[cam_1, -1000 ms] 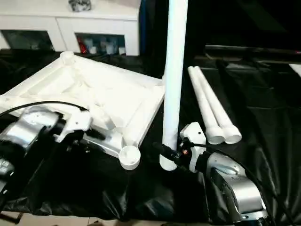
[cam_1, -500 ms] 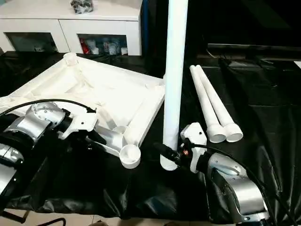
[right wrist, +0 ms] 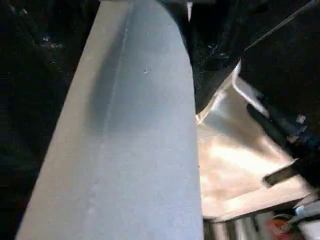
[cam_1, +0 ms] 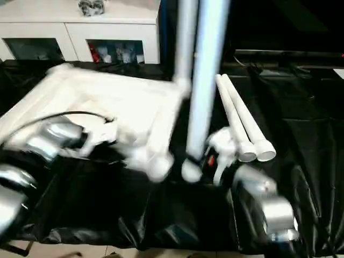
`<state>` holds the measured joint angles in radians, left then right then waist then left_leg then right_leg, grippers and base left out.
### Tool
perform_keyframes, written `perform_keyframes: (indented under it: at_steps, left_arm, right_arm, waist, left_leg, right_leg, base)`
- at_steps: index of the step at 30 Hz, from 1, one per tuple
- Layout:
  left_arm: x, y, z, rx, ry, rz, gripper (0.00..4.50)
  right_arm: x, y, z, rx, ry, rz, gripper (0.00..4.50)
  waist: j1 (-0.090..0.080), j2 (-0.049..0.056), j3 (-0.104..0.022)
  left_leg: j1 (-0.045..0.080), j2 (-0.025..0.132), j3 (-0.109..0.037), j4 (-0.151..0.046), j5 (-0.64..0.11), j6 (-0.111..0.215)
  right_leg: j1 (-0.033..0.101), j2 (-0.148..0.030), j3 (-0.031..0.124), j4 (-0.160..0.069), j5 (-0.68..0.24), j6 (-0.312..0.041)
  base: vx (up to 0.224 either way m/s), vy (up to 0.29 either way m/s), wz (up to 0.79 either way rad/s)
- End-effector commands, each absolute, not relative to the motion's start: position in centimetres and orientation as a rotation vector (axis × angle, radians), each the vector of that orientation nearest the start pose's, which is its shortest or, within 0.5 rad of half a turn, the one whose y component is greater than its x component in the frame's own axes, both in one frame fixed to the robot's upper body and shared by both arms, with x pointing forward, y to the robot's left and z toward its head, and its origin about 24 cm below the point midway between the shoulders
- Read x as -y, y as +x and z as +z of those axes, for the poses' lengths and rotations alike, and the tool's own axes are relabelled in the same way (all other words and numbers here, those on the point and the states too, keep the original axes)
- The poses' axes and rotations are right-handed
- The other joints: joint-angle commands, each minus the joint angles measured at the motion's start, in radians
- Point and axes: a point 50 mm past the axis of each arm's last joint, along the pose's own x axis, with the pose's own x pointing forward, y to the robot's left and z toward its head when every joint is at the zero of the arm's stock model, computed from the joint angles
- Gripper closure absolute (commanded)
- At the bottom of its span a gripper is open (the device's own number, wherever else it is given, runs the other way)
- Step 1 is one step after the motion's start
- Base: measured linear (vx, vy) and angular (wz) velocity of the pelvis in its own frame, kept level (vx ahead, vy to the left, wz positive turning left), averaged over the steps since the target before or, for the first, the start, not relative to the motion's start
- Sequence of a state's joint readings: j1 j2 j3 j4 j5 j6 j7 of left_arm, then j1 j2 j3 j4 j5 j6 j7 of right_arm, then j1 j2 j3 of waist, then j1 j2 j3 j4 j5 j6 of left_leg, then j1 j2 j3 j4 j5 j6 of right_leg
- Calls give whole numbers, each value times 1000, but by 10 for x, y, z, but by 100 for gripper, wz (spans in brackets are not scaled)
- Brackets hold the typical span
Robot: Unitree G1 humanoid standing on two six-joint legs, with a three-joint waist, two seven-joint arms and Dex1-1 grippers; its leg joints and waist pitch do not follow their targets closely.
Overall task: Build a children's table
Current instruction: Rotate table base, then insert table leg to table base
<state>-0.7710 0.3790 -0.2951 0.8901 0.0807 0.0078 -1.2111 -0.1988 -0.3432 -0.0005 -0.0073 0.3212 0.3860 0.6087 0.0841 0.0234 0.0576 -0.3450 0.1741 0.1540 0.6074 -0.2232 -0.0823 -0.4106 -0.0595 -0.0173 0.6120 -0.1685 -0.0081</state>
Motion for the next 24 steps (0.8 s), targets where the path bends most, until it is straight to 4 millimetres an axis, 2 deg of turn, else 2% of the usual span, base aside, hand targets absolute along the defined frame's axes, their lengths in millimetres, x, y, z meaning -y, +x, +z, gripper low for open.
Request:
perform_keyframes:
  at_steps: [1, 2, 4, 5, 7, 8, 10, 16, 21, 24]
  left_arm:
    - [-145, 329, 33, -607, 399, -1181, 447]
    - [-143, 329, 33, -604, 397, -1178, 449]
    - [-134, 326, 31, -582, 384, -1140, 450]
    - [-127, 323, 31, -558, 382, -1138, 450]
    - [-121, 320, 32, -512, 400, -1137, 450]
    - [-114, 316, 33, -463, 415, -1137, 450]
    - [-108, 308, 36, -421, 396, -1161, 450]
    - [-114, 301, 40, -401, 417, -1177, 450]
    - [-121, 296, 41, -434, 409, -1209, 450]
    - [-124, 292, 40, -468, 416, -1231, 450]
  right_arm:
    - [173, 285, 76, -185, 45, 623, 262]
    - [174, 285, 76, -184, 45, 622, 262]
    - [174, 287, 76, -184, 51, 609, 262]
    - [174, 288, 76, -184, 52, 606, 262]
    - [173, 289, 76, -183, 51, 609, 262]
    - [172, 290, 77, -184, 52, 616, 262]
    - [171, 290, 77, -185, 56, 622, 262]
    - [166, 294, 84, -157, 80, 657, 262]
    - [157, 300, 94, -138, 116, 724, 262]
    - [152, 302, 95, -144, 107, 756, 262]
  waist:
    - [4, -26, -63]
    - [6, -20, -66]
    - [7, -23, -65]
    - [5, -31, -64]
    - [6, -31, -63]
    - [6, -35, -61]
    - [6, -37, -61]
    - [4, -44, -65]
    - [0, -50, -67]
    - [-3, -44, -67]
  left_leg:
    - [-13, 40, -2, -75, -91, 29]
    - [-10, 40, -1, -74, -88, 33]
    - [-11, 41, -1, -76, -96, 42]
    - [-11, 40, 0, -77, -103, 44]
    - [-9, 41, 0, -78, -125, 43]
    - [-7, 39, 2, -80, -140, 43]
    - [-9, 43, -1, -83, -148, 39]
    - [-16, 39, 1, -80, -86, 54]
    - [-18, 36, 2, -77, -56, 63]
    - [-14, 38, 3, -76, -45, 66]
  right_leg:
    - [61, -75, 33, -69, -226, -233]
    - [59, -74, 34, -68, -219, -236]
    - [58, -72, 32, -68, -208, -234]
    - [58, -71, 31, -71, -221, -229]
    - [56, -72, 32, -75, -263, -213]
    - [51, -70, 33, -81, -300, -197]
    - [51, -73, 33, -82, -336, -175]
    - [52, -69, 32, -70, -234, -177]
    - [55, -69, 31, -65, -201, -183]
    - [50, -67, 31, -61, -178, -198]
  base:
    - [0, 0, 0]
    - [0, 0, 0]
    - [0, 0, 0]
    - [0, 0, 0]
    - [0, 0, 0]
    - [0, 0, 0]
    - [0, 0, 0]
    - [0, 0, 0]
    - [0, 0, 0]
    - [0, 0, 0]
